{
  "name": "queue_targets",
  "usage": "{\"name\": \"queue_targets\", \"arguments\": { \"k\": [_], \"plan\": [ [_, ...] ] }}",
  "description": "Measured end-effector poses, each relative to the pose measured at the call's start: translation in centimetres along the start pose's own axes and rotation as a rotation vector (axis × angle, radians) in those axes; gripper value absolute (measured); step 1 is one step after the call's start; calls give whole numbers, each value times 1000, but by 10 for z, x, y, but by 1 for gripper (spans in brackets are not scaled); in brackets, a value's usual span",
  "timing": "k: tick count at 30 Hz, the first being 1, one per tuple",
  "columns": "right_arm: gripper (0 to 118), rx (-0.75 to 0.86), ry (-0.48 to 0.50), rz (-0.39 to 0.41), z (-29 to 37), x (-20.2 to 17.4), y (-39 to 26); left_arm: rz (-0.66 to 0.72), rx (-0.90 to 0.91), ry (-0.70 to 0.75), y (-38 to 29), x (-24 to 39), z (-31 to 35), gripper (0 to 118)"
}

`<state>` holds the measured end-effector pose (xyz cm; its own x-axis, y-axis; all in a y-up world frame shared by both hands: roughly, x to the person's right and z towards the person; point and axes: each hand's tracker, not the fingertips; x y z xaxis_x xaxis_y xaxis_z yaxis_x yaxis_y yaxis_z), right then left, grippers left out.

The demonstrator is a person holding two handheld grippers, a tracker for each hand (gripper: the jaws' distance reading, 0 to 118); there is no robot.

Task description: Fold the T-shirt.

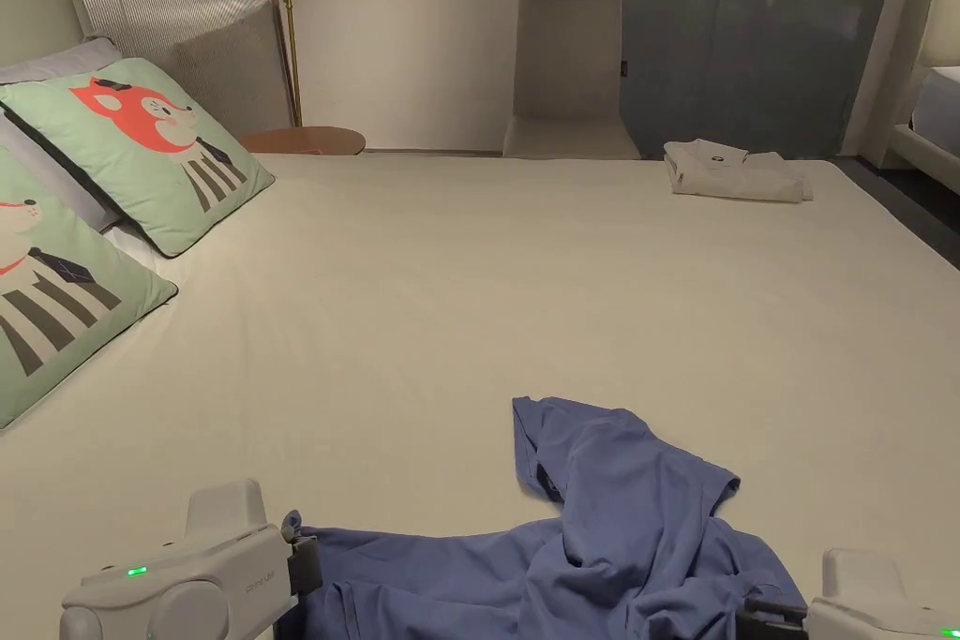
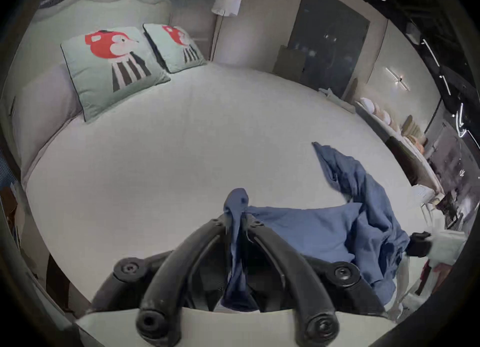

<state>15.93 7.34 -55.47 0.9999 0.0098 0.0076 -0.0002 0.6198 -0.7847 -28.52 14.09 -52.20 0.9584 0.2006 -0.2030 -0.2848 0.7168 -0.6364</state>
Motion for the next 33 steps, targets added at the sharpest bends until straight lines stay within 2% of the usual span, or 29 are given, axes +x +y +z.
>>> {"name": "queue_targets", "arguments": {
  "k": [2, 3, 4, 5, 6, 8, 9, 12, 22, 33],
  "plan": [
    [71, 2, 29, -7, -3, -2, -6, -13, 16, 1, 2, 1, 3, 3],
    [61, 28, 78, -33, 1, -1, -7, -17, 21, -1, 3, 2, 5, 3],
    [55, 53, 46, -27, 10, -1, -5, -22, 23, -3, 5, 2, 6, 3],
    [16, 65, 71, -9, 16, 1, 0, -20, 22, -5, 6, 2, 8, 3],
    [6, 91, 56, -9, 25, 4, 4, -16, 25, -10, 11, 2, 10, 3],
    [6, 168, 126, -42, 49, 17, 17, -13, 49, -24, 19, 1, 20, 3],
    [6, 215, 129, -59, 62, 22, 23, -11, 71, -25, 26, 0, 27, 3],
    [6, 360, 96, -63, 107, 34, 47, 0, 140, -50, 51, -4, 51, 3],
    [6, 760, 88, -184, 237, 75, 122, -30, 365, -28, 144, -13, 130, 3],
    [6, 873, 39, -208, 254, 91, 250, -35, 444, -33, 292, 6, 125, 3]
  ]
}}
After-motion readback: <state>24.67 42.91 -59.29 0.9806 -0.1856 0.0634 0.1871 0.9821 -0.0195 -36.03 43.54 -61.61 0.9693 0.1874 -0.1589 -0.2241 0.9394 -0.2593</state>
